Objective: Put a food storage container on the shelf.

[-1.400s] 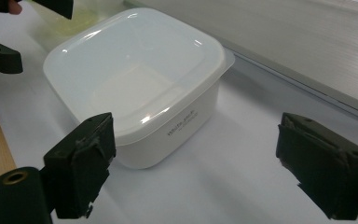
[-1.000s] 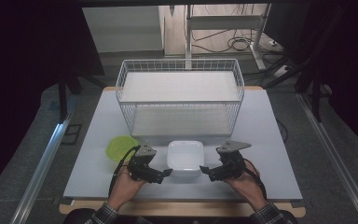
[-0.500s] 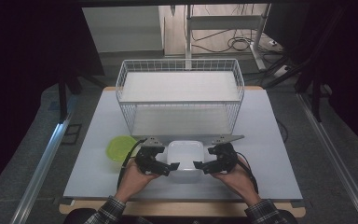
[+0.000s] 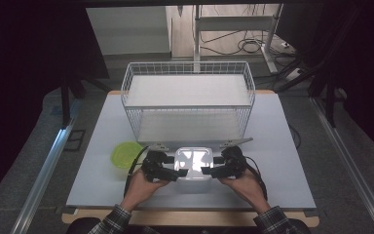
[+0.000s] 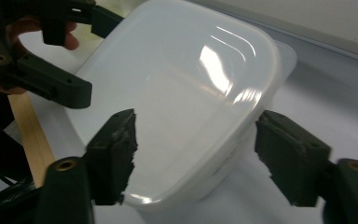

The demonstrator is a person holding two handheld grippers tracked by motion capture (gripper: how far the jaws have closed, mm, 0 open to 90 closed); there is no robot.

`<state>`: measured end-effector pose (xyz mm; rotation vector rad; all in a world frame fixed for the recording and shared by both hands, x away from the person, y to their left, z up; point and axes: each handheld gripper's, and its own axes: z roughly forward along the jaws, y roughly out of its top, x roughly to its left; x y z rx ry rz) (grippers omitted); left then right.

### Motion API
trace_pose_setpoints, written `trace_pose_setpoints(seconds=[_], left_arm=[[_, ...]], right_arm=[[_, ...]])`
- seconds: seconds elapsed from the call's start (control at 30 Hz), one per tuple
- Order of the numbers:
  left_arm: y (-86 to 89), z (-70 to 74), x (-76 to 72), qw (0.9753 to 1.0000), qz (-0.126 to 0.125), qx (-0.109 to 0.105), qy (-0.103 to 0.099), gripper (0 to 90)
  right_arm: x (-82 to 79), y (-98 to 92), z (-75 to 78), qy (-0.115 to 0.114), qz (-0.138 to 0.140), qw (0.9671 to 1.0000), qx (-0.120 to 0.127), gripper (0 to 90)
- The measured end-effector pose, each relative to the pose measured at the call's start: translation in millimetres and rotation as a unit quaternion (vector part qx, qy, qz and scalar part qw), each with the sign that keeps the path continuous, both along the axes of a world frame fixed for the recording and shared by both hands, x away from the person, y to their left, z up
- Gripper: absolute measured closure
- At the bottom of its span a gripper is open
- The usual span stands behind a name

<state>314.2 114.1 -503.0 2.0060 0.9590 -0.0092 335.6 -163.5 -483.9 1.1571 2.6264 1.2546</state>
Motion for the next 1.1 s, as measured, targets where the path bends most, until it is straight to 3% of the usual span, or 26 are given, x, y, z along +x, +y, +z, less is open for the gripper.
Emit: trace_pose_setpoints(seconds=[0.13, 0.23, 0.3, 0.37, 0.53, 0.63, 0.83, 1.0, 1.1], left_arm=[[2.4, 4.9, -9.5, 0.9999, 0.012, 0.007, 0.009, 35.5], [3.8, 9.4, -16.4, 0.9997, 0.016, 0.016, 0.008, 44.2], [7.3, 11.8, -19.2, 0.9996, 0.022, 0.013, 0.011, 52.5], [10.3, 13.1, -20.6, 0.9995, 0.027, 0.010, 0.016, 58.6], [12.1, 16.7, -22.8, 0.9992, 0.030, 0.013, 0.021, 64.4], [12.0, 18.6, -25.5, 0.9992, 0.033, 0.018, 0.009, 73.9], [11.9, 14.8, -24.8, 0.9986, 0.052, 0.004, 0.010, 77.1], [9.9, 12.6, -24.9, 0.9979, 0.064, 0.004, -0.003, 77.9], [11.2, 15.6, -24.7, 0.9976, 0.068, -0.007, -0.011, 78.1]], right_arm=[[-11.4, -6.0, 5.2, -0.002, -0.014, 0.9999, 0.001, 52.0], [-15.0, -15.5, 5.9, 0.020, -0.023, 0.9992, 0.028, 62.5], [-15.7, -19.6, 4.3, 0.034, -0.031, 0.9978, 0.048, 65.6], [-16.4, -19.9, 4.9, 0.039, -0.036, 0.9972, 0.053, 67.5], [-18.9, -20.6, 7.4, 0.044, -0.050, 0.9954, 0.069, 73.0], [-19.9, -24.1, 7.5, 0.045, -0.063, 0.9941, 0.076, 79.0], [-23.4, -22.3, 9.4, 0.021, -0.070, 0.9954, 0.061, 79.4], [-27.3, -17.5, 12.7, -0.015, -0.072, 0.9965, 0.041, 79.5], [-26.5, -18.4, 15.0, -0.022, -0.071, 0.9962, 0.045, 79.4]])
